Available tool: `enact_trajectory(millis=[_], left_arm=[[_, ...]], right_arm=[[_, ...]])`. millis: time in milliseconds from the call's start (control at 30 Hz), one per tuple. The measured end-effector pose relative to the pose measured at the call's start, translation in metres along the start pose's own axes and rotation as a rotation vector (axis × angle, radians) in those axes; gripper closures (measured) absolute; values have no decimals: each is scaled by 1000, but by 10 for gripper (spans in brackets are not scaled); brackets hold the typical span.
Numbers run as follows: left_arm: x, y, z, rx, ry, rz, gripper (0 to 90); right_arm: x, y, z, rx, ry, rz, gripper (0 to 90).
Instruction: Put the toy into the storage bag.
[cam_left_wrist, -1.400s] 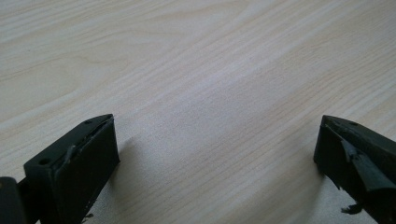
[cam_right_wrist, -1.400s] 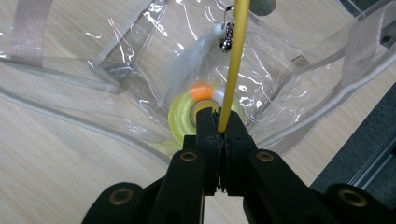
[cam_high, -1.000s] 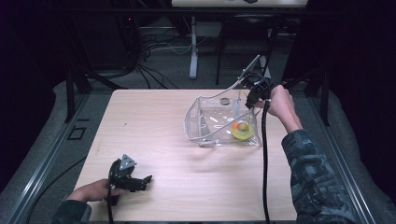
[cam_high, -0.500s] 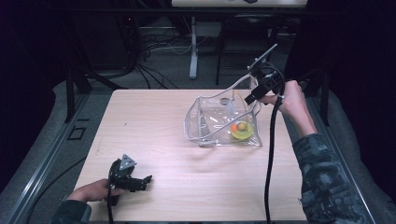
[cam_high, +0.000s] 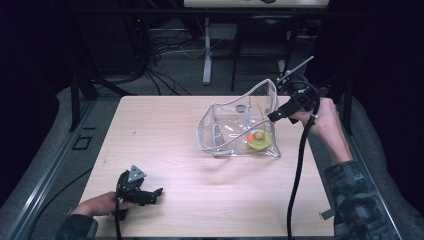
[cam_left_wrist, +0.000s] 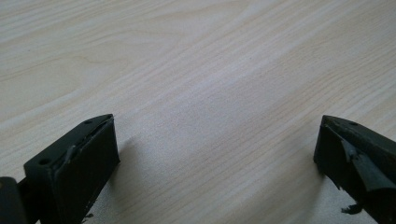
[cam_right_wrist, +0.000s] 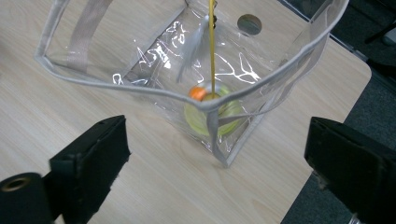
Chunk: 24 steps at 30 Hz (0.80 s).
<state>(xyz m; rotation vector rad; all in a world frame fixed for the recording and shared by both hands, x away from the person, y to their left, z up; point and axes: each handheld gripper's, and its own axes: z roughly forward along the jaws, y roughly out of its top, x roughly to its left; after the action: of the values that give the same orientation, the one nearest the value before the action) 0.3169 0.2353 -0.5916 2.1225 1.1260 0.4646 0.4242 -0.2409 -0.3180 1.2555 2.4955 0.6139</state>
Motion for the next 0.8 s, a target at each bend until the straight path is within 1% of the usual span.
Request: enact_trajectory(millis=[133, 267, 367, 400, 467, 500, 567, 600, 633, 667, 733, 767, 800], left_arm=[[0, 0, 0, 1, 1, 4, 0], [0, 0, 0, -4, 5, 3, 0], [0, 0, 0, -3, 5, 4, 0], [0, 0, 0, -4, 5, 3, 0], [0, 0, 0, -3, 5, 3, 0], [0, 0, 0, -3, 5, 4, 0], [0, 0, 0, -3, 5, 3, 0], [0, 0, 0, -3, 5, 4, 0], [0, 0, 0, -4, 5, 3, 0], [0, 0, 0, -4, 6, 2, 0], [0, 0, 0, -4, 6, 1, 0], [0, 0, 0, -4, 6, 1, 0], [0, 0, 0, -4, 6, 1, 0]], right_arm=[[2, -11, 2, 2, -4, -3, 27], [3, -24, 4, 9, -3, -3, 21], [2, -34, 10, 15, 3, 3, 19], [1, -41, 15, 25, 6, 9, 18], [1, -44, 17, 28, 6, 10, 18], [-1, -51, 24, 40, 18, 22, 19], [-1, -56, 31, 41, 23, 34, 19], [-1, -56, 31, 41, 23, 34, 19], [-2, -59, 34, 43, 29, 36, 19], [-3, -64, 42, 52, 37, 45, 19], [-3, -67, 45, 50, 46, 52, 20], [-3, -73, 52, 61, 48, 61, 21], [-3, -73, 52, 61, 48, 61, 21]])
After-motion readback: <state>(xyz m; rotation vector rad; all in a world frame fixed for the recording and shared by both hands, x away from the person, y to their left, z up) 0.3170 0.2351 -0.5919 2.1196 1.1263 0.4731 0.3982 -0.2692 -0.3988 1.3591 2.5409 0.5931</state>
